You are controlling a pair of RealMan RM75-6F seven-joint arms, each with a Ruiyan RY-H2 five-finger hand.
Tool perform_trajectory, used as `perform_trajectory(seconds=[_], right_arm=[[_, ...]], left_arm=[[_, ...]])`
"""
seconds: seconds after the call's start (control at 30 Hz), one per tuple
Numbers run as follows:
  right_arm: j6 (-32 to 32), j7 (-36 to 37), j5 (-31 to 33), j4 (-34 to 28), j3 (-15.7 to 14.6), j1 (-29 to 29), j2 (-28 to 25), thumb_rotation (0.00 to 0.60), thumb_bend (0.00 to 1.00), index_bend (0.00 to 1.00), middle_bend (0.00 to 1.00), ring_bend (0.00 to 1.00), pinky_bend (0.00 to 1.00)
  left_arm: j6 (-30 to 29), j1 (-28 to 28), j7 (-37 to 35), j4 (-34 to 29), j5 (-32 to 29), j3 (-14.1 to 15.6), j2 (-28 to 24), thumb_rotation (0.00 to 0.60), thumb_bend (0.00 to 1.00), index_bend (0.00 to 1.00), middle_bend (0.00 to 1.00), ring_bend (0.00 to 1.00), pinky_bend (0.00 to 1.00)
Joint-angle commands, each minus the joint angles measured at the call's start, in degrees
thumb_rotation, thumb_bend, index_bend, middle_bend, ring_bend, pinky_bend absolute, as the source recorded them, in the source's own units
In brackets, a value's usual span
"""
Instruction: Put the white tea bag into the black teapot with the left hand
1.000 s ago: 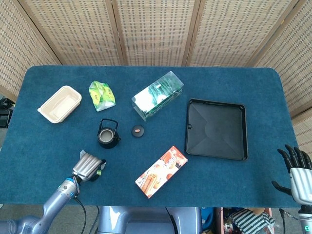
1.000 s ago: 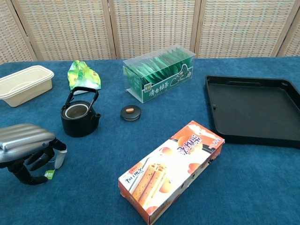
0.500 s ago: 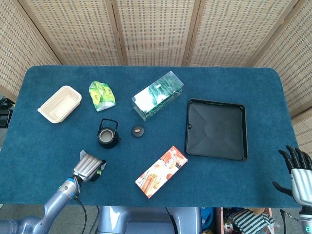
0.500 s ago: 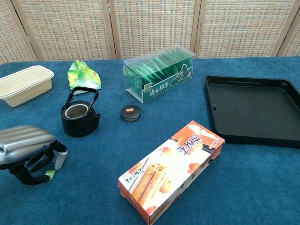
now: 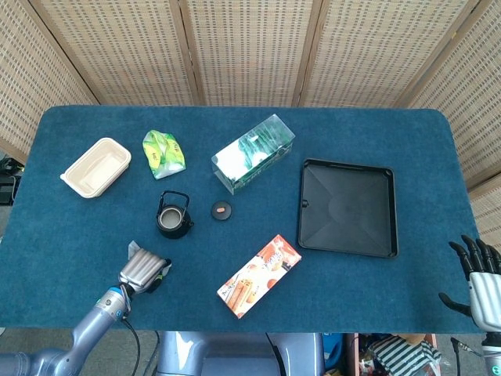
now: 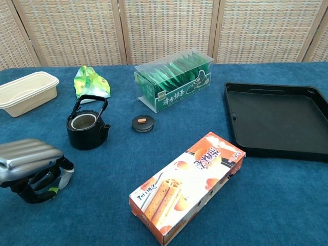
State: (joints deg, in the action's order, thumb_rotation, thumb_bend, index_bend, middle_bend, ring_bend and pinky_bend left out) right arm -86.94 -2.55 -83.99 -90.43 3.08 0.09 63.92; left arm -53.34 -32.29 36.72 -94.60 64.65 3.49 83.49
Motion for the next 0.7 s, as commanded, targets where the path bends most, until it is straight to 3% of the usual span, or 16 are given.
perform_trajectory(seconds=[0.03,0.3,0.7], right_arm=[[-0.05,0.08,-0.02,0.07,0.01,-0.04,0.04,0.600,0.00,0.17,0.15,0.01,0.12],[-0.47,0.33,-0.21,0.30,0.05,-0.23,0.17,0.600,0.00,0.17,0.15,0.01,0.12],[-0.97,0.78,-0.49,0.58,0.13,-0.52,0.29,0.600,0.00,0.17,0.15,0.01,0.12]], left_arm=[[-0.24,-0.05,0.21,-0.42,-0.24,0.12,-0.18,0.600,0.42,0.57,0.76,0.67,0.64],[-0.74,0.14,0.16,-0.62,-0.41,0.78,-0.41,0.600,0.42,0.65,0.76,0.67,0.64],[-3.89,0.53,-3.14,-3.76,2.31,-0.43,-2.94,0.600,0.42,0.67,0.76,0.67,0.64]])
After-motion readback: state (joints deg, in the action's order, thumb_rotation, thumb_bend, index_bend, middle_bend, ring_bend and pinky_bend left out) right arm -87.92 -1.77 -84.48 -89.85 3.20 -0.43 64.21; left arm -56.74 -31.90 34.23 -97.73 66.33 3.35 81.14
